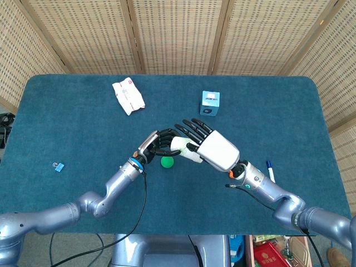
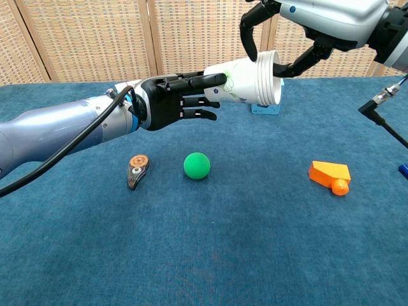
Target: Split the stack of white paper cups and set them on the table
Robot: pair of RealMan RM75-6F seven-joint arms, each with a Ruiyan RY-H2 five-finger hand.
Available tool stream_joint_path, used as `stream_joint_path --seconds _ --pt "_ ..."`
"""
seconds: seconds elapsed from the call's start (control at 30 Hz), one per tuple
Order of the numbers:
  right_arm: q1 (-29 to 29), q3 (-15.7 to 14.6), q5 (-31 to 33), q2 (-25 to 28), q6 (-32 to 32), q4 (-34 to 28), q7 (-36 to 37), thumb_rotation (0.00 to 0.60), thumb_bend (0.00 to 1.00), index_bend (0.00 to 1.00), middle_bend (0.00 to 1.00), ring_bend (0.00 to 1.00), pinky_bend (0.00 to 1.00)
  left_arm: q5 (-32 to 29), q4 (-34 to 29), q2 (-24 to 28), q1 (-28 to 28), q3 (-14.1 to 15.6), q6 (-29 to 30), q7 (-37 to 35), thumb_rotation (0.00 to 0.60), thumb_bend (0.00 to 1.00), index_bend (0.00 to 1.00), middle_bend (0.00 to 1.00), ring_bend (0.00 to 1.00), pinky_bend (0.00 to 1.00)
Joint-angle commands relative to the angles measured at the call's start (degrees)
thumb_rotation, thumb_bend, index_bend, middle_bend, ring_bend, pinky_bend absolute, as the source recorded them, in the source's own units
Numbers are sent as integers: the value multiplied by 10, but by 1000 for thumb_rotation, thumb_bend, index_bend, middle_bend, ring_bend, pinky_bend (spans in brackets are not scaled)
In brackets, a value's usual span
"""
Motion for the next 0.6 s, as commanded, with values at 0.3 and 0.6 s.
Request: stream_joint_path --seconds 0.3,0.6 --pt "3 -4 3 -2 11 0 7 600 541 611 121 18 210 1 3 -2 -1 1 -2 2 600 79 516 515 505 500" --pt "6 -10 4 -4 12 3 3 600 567 659 124 18 209 1 2 -2 0 1 -4 1 600 81 516 515 505 500"
